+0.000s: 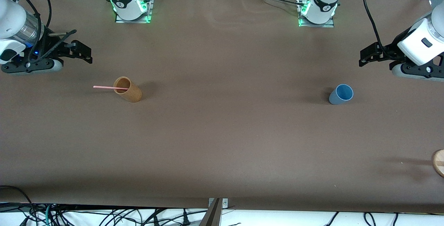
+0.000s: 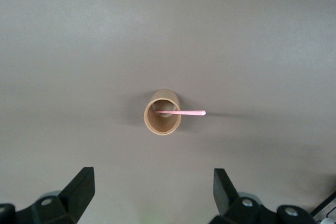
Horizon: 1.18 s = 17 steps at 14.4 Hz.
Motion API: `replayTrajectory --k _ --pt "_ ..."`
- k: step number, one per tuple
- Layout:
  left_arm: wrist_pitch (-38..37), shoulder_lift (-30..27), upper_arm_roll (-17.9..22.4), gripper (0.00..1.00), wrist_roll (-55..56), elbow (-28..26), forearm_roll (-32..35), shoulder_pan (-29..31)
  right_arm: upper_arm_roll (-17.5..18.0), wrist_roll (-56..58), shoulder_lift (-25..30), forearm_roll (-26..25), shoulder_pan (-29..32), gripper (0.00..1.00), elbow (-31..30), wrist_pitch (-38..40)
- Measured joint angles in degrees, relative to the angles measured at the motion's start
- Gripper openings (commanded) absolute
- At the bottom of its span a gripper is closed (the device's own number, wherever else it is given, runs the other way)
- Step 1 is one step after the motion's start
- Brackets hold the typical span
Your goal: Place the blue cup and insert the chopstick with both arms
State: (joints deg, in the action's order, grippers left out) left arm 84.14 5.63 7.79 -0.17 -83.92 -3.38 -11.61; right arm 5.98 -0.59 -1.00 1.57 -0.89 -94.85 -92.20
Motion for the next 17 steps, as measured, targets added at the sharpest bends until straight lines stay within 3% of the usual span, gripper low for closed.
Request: replayTrajectory --k 17 --pt "-0.1 1.3 0.1 1.00 0.0 0.1 0.0 0.8 0.0 0.0 0.0 0.0 0.0 1.00 -0.2 0.1"
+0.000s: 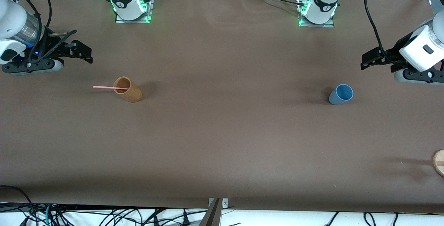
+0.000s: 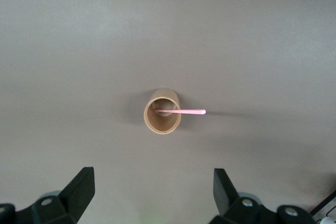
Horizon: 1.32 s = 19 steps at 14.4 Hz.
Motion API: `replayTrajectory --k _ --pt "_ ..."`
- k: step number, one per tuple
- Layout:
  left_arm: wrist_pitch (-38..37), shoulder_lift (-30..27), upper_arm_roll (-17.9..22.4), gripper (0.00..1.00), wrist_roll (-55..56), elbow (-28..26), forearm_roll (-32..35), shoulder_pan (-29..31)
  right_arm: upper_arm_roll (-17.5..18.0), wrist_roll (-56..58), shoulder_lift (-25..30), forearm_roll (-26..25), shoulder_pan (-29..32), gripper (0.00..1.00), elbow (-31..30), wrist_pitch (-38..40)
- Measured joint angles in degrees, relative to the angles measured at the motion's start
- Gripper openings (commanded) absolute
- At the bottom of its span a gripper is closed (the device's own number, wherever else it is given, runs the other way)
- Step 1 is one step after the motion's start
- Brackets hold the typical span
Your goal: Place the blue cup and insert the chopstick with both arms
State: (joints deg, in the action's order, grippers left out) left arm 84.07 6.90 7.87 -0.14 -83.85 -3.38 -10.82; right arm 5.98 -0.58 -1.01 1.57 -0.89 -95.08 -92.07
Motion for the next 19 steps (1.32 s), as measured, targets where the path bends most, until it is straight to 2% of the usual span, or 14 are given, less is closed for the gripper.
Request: replayTrajectory --k 12,15,19 --pt "0.0 0.0 -0.1 1.00 0.0 0.0 0.0 0.0 0.0 0.0 -0.2 0.0 0.0 1.00 -1.7 -0.5" --pt "0.0 0.0 -0.1 1.00 0.0 0.0 0.0 0.0 -0.1 0.0 -0.5 -0.1 0.0 1.00 -5.8 -5.4" --pt "0.0 0.0 -0.1 1.00 0.0 0.0 0.0 0.0 -0.3 0.0 -1.7 -1.1 0.0 1.00 -15.5 -18.4"
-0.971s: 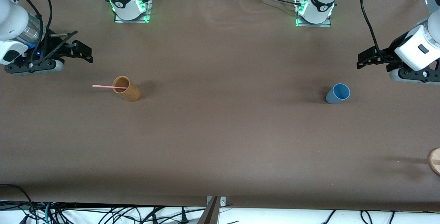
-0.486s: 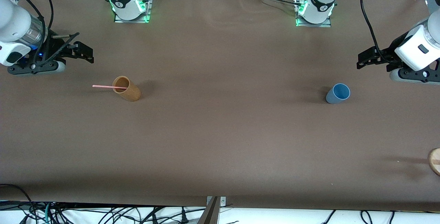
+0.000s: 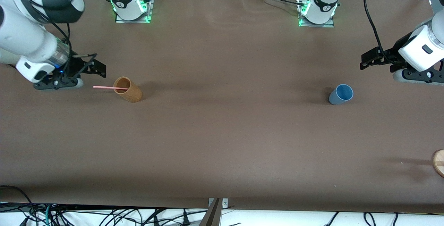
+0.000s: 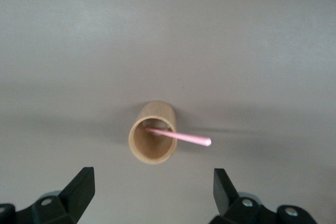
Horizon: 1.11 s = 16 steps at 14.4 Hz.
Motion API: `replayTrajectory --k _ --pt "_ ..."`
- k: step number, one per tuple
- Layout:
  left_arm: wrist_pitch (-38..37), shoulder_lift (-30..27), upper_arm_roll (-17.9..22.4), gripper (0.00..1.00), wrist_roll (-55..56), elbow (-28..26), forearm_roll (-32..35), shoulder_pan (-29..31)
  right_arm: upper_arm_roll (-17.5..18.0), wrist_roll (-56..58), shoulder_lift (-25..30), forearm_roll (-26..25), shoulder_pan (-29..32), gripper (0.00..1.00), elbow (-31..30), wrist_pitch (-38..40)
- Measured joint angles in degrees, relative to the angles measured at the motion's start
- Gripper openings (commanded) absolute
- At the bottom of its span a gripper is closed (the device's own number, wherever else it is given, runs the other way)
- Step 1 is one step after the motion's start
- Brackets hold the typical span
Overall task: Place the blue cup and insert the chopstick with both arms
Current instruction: 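Reach the right gripper to the pink chopstick while the left gripper reaches the cup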
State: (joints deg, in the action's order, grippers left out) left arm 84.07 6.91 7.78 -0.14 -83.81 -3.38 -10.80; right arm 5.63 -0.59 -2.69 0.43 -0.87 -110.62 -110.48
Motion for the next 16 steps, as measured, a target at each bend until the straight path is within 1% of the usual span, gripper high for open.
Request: replayTrajectory --k 2,5,7,12,15,16 --pt "0.0 0.0 0.0 1.00 0.0 0.0 0.0 0.0 -1.3 -0.2 -0.2 -0.1 0.0 1.00 -3.9 -3.7" --pt "0.0 0.1 0.0 1.00 0.0 0.0 0.0 0.0 -5.8 -2.5 -0.2 -0.1 0.1 1.00 -7.4 -6.5" --pt "0.0 0.9 0.0 1.00 0.0 0.0 0.0 0.0 -7.5 -6.5 -0.3 0.0 0.2 1.00 -9.5 -9.6" --pt "0.6 5.4 0.2 1.00 0.0 0.0 0.1 0.2 -7.3 -14.3 -0.3 0.0 0.1 0.99 -12.6 -16.1" --pt "1.7 10.6 0.3 1.00 0.0 -0.1 0.1 0.4 -7.0 -15.5 -1.3 0.6 0.1 0.99 -13.4 -20.1" --pt "3.1 12.3 0.4 1.00 0.0 -0.1 0.3 0.5 -6.6 -15.9 -2.0 0.9 0.1 0.99 -13.6 -21.4"
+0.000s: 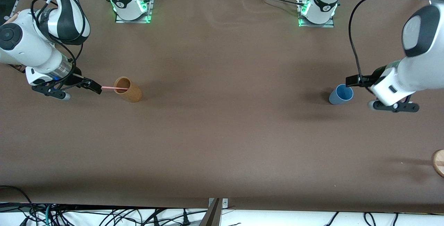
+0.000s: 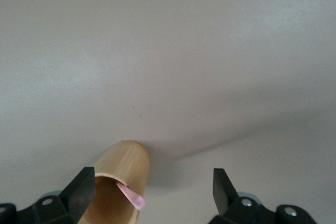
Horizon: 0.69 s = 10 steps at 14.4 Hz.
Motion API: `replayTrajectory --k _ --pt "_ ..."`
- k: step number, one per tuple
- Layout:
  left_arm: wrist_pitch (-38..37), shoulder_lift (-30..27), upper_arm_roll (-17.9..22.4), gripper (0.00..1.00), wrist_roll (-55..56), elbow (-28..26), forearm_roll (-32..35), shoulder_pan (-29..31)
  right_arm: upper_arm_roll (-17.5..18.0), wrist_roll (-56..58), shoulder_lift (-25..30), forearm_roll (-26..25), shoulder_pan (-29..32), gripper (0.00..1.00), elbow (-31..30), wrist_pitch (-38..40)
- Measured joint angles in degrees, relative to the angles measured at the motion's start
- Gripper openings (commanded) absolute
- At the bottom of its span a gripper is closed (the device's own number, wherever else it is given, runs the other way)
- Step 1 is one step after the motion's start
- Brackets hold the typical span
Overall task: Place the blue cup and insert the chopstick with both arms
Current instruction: 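Reach the right gripper to the pink chopstick while the left gripper reaches the cup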
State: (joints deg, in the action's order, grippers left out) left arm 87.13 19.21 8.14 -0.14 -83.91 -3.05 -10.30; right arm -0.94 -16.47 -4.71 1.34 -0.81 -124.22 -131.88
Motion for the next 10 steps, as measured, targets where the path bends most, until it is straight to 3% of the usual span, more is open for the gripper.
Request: replayTrajectory --k 3,5,8,10 --pt "6.4 3.9 0.1 1.00 -2.0 -1.1 1.4 2.3 2.2 -3.1 -2.8 0.1 -0.1 0.99 -0.5 -3.1" --pt "12.8 4.8 0.2 1.00 -6.5 -5.1 1.5 4.3 3.1 -3.8 -3.7 0.1 -0.1 0.96 -2.0 -6.1" --pt "23.7 3.5 0.7 1.00 -10.7 -14.8 1.5 6.6 3.1 -3.8 -3.9 0.1 -0.1 0.83 -3.4 -8.4" --pt "32.4 0.3 0.9 1.00 -11.3 -24.1 1.5 6.6 3.1 -3.9 -3.9 0.1 -0.1 0.72 -3.5 -8.4"
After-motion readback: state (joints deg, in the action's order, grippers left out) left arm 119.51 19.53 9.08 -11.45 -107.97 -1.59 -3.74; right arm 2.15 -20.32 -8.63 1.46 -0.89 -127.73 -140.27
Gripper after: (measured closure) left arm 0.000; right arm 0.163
